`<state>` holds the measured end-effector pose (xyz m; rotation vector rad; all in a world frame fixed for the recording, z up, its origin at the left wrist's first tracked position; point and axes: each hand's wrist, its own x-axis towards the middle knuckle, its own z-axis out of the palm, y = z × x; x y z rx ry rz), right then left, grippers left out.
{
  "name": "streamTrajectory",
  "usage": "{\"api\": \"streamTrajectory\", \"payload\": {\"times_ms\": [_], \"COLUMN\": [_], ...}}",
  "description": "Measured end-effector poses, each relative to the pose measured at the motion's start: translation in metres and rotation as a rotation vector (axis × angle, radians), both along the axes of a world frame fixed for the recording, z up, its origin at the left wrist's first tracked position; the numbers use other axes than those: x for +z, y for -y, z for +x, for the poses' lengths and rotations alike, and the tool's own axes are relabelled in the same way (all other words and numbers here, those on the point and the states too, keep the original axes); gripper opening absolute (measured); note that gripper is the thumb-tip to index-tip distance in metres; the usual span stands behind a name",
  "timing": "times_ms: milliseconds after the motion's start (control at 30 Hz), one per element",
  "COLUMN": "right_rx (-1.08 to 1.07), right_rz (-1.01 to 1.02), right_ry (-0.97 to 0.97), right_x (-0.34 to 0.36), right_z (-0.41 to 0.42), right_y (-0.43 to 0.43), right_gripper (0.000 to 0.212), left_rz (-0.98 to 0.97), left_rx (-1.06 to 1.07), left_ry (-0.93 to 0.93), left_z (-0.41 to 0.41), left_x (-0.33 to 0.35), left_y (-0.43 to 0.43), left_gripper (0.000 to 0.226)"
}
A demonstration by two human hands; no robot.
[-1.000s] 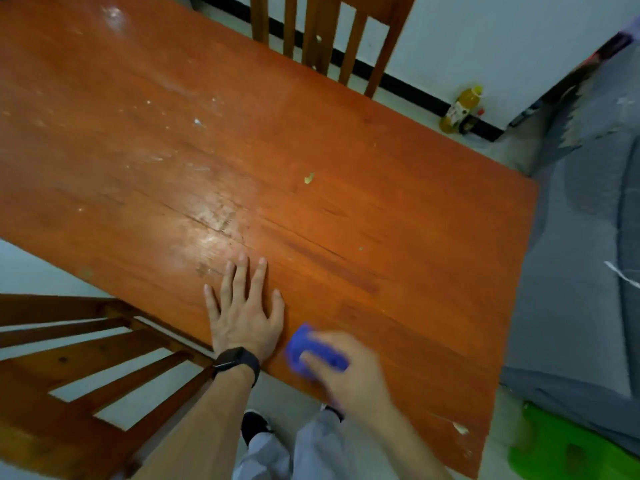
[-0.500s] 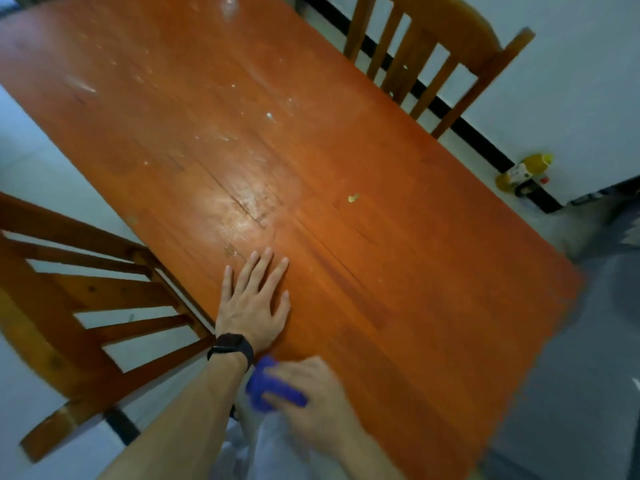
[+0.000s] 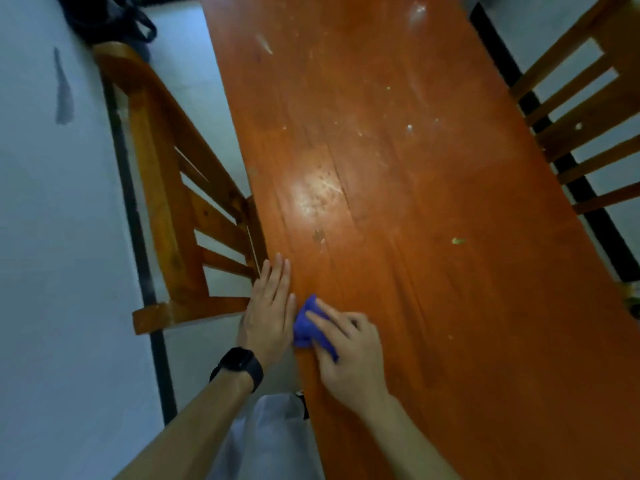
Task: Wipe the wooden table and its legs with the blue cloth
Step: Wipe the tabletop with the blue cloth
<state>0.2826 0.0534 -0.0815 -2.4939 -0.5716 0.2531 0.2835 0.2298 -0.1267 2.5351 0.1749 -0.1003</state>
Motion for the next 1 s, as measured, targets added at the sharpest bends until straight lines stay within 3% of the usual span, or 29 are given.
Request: {"api": "streamTrajectory", "payload": {"times_ms": [67, 133, 233, 333, 400, 500, 567, 667, 800, 900, 1000], "right_rx": [0.127, 0.119, -0.206, -0.459, -0.289, 0.151, 0.295, 0.024, -0.465, -0.48, -0.311], "right_rz": [0.17, 0.235, 0.104, -0.076, -0.075, 0.029, 0.075, 0.175, -0.031, -0.178, -0.075], "right_ry": [-0.172, -0.154, 0.007, 0.102, 0.144, -0.009, -0.106, -0.043, 0.037, 0.046, -0.046], "right_x": [0.017, 0.022, 0.013, -0.007, -0.008, 0.001, 0.011, 0.019, 0.012, 0.004, 0.007], "right_z": [0.013, 0.059, 0.136, 0.115, 0.051, -0.046, -0.073, -0.033, 0.032, -0.015, -0.088], "right_y": [0.012, 0.028, 0.052, 0.045, 0.035, 0.026, 0.03, 0.042, 0.072, 0.054, 0.026], "right_gripper": [0.044, 0.04, 0.04, 0.041, 0.046, 0.05, 0.048, 0.044, 0.043, 0.06, 0.061], "left_rz": [0.028, 0.079, 0.135, 0.154, 0.172, 0.216, 0.233, 0.264, 0.312, 0.361, 0.425], "left_rx": [-0.02, -0.004, -0.005, 0.007, -0.002, -0.022, -0.026, -0.024, -0.015, -0.039, -0.076], "left_ry": [-0.003, -0.045, -0.128, -0.144, -0.165, -0.185, -0.195, -0.227, -0.257, -0.317, -0.411], "left_z": [-0.001, 0.003, 0.008, 0.008, 0.008, 0.01, 0.008, 0.007, 0.01, 0.009, 0.013], "left_x": [-0.001, 0.001, 0.005, 0.004, 0.003, 0.006, 0.009, 0.015, 0.024, 0.034, 0.048], "left_y": [0.001, 0.005, 0.014, 0.02, 0.019, 0.008, 0.007, 0.011, 0.021, 0.025, 0.025], "left_gripper": [0.058, 0.06, 0.066, 0.063, 0.06, 0.059, 0.059, 0.058, 0.056, 0.055, 0.058]}}
